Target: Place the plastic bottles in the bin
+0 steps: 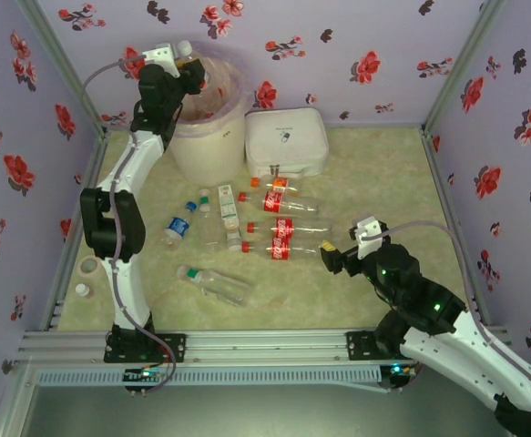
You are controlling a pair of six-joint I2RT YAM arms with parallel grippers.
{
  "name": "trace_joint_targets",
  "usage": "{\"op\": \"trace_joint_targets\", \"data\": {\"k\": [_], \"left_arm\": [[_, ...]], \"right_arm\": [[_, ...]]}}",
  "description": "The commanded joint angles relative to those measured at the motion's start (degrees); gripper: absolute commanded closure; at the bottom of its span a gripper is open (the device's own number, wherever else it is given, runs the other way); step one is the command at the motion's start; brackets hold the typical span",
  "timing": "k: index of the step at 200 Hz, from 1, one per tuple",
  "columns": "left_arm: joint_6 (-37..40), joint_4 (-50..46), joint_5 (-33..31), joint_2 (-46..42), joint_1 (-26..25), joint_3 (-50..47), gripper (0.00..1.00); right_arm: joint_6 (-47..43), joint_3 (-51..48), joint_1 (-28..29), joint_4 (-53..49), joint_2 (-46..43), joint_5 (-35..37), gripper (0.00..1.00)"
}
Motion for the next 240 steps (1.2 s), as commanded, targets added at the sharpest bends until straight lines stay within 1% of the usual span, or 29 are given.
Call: {"op": "trace_joint_targets", "data": {"k": [1,21,51,73,83,114,149,158,166,175,189,199,218,232,240], "left_arm": [[-4.3,-1.7,4.5,-2.5,-1.3,-0.8,1.0],[-3.7,-3.9,4.9,-4.0,-1.7,1.0,1.0],[-2.0,-6.7,5.5,-4.5,-1.8,0.1,1.0],[-0.2,-8.6,5.8,-4.5,-1.7,-2.4,1.0],[2.0,-10.7,4.8,-4.2,-2.0,-2.7,1.0],[9.3,-17.0,-1.2,-2.4,-2.6,-2.0,1.0],[14.6,-21.8,-3.1,0.3,-3.5,-0.8,0.99],[16.0,-23.6,-3.3,0.9,-3.9,0.0,0.95],[16.7,-24.8,-3.3,1.2,-4.2,0.3,0.89],[16.7,-25.0,-3.2,1.2,-4.3,0.4,0.77],[15.7,-25.7,-3.2,0.8,-4.3,1.4,0.54],[15.0,-26.3,-2.9,0.3,-4.3,2.6,0.44],[14.0,-27.4,-1.1,-0.9,-4.3,4.9,0.32],[13.9,-28.2,-0.3,-2.0,-4.3,6.3,0.25],[14.1,-28.8,-0.1,-2.6,-4.3,7.0,0.22]], "right_arm": [[-0.9,0.4,0.3,1.2,0.0,-0.5,0.01],[-1.1,-0.1,0.3,1.7,0.2,-0.6,0.01],[-1.4,-0.9,0.2,2.3,0.5,-0.6,0.01],[-1.8,-0.9,0.3,1.9,0.6,-0.6,0.0],[-2.1,-0.7,0.3,1.4,0.6,-0.6,0.01],[-2.3,-0.5,0.3,0.1,-0.1,0.0,0.01],[-1.8,-0.8,0.2,0.2,0.0,0.3,0.01],[-1.7,-0.8,0.3,0.1,0.2,0.5,0.01],[-1.6,-0.6,0.2,-0.1,0.6,0.5,0.01],[-1.4,-0.3,0.2,-0.5,1.0,0.5,0.01],[-1.3,0.3,0.3,-1.0,1.8,0.4,0.01],[-1.3,0.7,0.3,-1.5,2.7,0.3,0.01],[-1.4,0.8,0.2,-1.5,3.9,0.1,0.01],[-1.4,0.7,0.3,-1.0,3.9,-0.3,0.01],[-1.4,0.6,0.3,-0.7,5.7,-0.6,0.01]]}}
